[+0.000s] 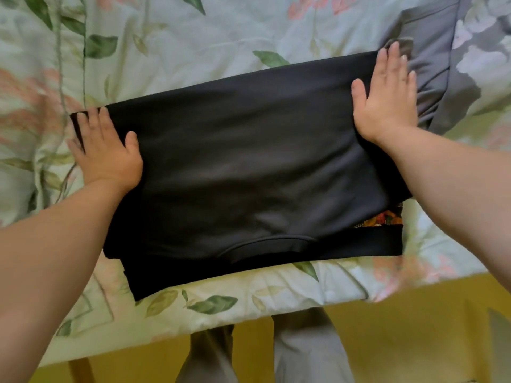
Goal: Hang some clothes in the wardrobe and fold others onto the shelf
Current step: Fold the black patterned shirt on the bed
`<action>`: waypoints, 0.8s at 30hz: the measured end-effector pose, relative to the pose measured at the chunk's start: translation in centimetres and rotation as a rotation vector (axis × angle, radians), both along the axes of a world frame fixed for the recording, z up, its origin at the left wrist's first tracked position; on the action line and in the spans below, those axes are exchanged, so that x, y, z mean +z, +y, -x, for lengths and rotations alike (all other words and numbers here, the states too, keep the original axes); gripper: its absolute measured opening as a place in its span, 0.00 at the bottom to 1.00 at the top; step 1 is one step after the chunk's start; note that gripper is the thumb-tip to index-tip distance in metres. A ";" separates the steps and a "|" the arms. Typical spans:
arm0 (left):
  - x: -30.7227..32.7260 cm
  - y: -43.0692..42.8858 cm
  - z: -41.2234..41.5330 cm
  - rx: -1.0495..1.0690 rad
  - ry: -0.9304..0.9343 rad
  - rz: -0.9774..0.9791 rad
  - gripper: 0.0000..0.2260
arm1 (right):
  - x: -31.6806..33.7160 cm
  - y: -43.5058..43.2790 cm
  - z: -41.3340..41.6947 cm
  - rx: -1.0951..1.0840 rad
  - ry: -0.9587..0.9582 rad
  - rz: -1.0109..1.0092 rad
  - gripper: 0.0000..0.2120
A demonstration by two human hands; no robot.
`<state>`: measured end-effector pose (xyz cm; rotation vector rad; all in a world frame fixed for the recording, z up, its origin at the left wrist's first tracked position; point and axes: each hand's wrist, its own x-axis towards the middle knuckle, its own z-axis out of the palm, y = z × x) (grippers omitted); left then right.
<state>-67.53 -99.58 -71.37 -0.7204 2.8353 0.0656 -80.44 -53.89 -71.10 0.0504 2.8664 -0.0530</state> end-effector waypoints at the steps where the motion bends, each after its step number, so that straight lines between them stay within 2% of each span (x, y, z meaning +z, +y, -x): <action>1: 0.5 0.6 0.3 0.055 -0.026 0.027 0.29 | 0.5 0.1 0.0 0.003 -0.007 0.005 0.34; 4: 2.4 4.7 0.8 0.130 -0.014 0.078 0.29 | 2.0 0.7 -1.3 -0.032 0.062 0.052 0.33; 8: 3.3 14.2 -0.6 -0.219 -0.016 -0.038 0.30 | 3.9 2.1 -6.5 -0.282 0.170 0.195 0.25; 10: 3.4 19.2 -0.9 -0.353 -0.038 -0.102 0.31 | 4.1 3.1 -8.9 -0.470 0.100 0.277 0.23; 13: 2.8 24.8 -1.5 -0.459 -0.070 -0.157 0.31 | 4.0 4.3 -11.0 -0.648 -0.120 0.381 0.27; 15: 2.1 26.2 -1.6 -0.443 -0.092 -0.141 0.31 | 4.3 5.2 -11.0 -0.650 -0.256 0.474 0.26; 19: 1.1 26.9 -1.8 -0.404 -0.107 -0.112 0.31 | 6.2 5.9 -10.4 -0.791 -0.426 0.978 0.10; 21: 0.9 27.2 -1.8 -0.397 -0.101 -0.094 0.32 | 7.5 5.6 -10.4 -0.745 -0.418 1.136 0.07; 24: 0.8 28.7 -1.7 -0.318 -0.097 -0.086 0.33 | 10.8 4.8 -10.5 -0.603 -0.332 1.248 0.08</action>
